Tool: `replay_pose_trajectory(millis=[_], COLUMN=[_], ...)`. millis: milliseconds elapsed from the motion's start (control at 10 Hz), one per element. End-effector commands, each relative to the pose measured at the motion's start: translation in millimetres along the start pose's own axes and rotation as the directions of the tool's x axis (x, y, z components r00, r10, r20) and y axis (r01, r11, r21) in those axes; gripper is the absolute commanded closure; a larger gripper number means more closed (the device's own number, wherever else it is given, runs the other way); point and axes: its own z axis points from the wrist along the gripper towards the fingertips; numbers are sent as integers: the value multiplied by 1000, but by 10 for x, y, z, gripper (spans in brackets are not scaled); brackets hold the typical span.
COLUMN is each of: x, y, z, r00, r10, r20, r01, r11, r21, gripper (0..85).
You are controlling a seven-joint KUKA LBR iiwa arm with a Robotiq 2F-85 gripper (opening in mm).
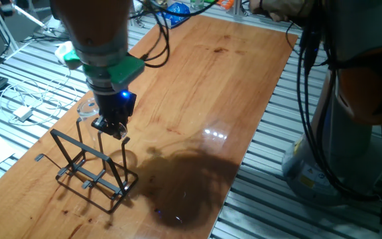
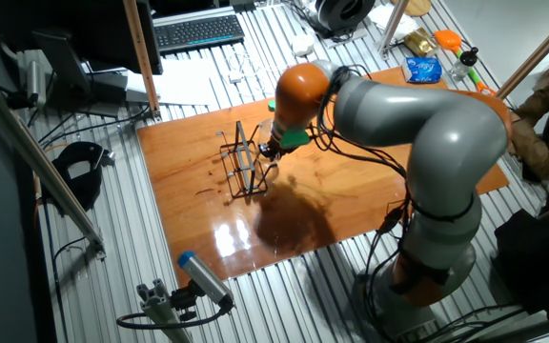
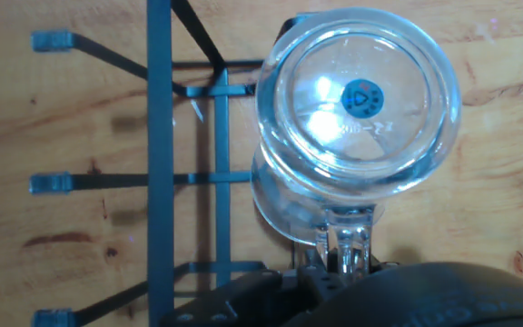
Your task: Put the cup on the cup rack
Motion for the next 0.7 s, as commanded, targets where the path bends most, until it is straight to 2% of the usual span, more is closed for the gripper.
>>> replay_pose_trajectory(millis=[0,100,300,400,600], x=[-1,-1,-1,6,11], y=[-1,-1,5,38,57], z=[-2,-2,21,188,340], r00=[999,1000,1000,999,998], r10=[0,0,19,28,36], r20=[-33,-28,7,35,49], r01=[0,0,-19,-27,-35], r11=[1000,1000,1000,999,999], r21=[-9,-9,-21,-24,-34], gripper=[850,850,850,850,850])
